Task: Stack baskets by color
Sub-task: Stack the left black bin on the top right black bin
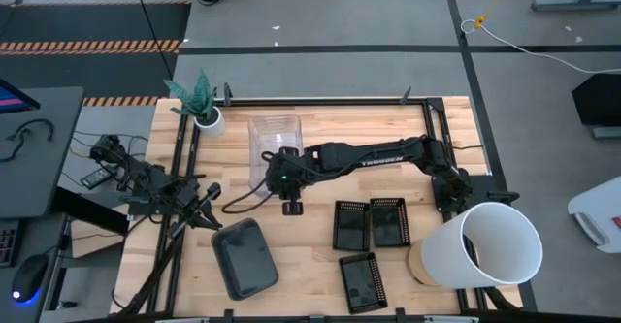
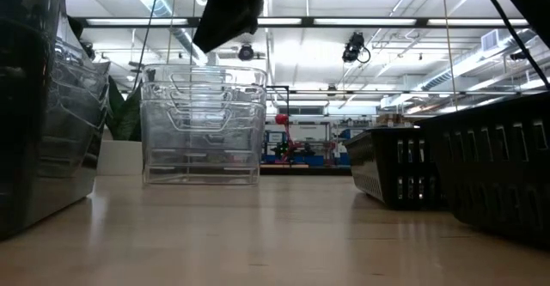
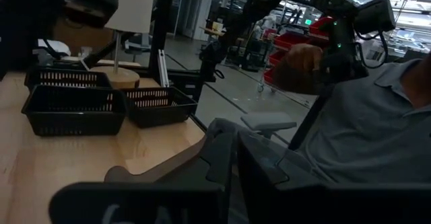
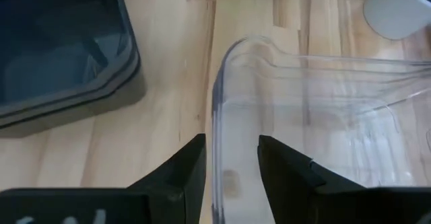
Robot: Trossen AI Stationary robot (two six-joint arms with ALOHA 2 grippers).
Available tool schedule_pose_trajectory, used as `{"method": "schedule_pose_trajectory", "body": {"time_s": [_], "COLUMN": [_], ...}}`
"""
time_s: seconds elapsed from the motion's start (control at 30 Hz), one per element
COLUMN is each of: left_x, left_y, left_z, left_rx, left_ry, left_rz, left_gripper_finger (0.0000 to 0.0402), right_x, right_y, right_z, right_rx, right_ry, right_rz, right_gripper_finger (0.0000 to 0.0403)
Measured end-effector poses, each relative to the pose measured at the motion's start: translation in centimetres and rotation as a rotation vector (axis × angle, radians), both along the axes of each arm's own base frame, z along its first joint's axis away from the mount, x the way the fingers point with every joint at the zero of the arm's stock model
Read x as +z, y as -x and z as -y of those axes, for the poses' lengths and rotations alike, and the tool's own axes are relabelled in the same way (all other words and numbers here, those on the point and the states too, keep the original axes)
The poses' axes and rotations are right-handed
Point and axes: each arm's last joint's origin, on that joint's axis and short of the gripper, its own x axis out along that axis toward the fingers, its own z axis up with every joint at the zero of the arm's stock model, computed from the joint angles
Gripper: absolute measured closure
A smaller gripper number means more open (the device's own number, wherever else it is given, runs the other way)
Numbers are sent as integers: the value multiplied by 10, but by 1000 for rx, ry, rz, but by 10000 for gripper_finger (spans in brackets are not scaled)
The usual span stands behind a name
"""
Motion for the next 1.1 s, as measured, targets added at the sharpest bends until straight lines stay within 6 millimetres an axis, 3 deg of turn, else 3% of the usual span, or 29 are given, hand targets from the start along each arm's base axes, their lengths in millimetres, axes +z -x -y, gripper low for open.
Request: {"method": "schedule_pose_trajectory", "body": {"time_s": [0.23, 0.6, 0.87, 1.1], "left_x": [0, 0, 0, 1], "left_y": [0, 0, 0, 0], "left_z": [0, 0, 0, 0], "left_rx": [0, 0, 0, 0], "left_ry": [0, 0, 2, 3], "left_rz": [0, 0, 3, 6], "left_gripper_finger": [364, 371, 363, 371], "right_x": [-6, -13, -17, -1], "right_y": [11, 40, 50, 81], "right_z": [-19, -69, -66, -66], "right_rx": [-8, -13, 5, -56], "right_ry": [-23, 60, 48, 18], "right_rz": [-117, -283, -330, -319], "right_gripper_finger": [263, 266, 279, 286]}}
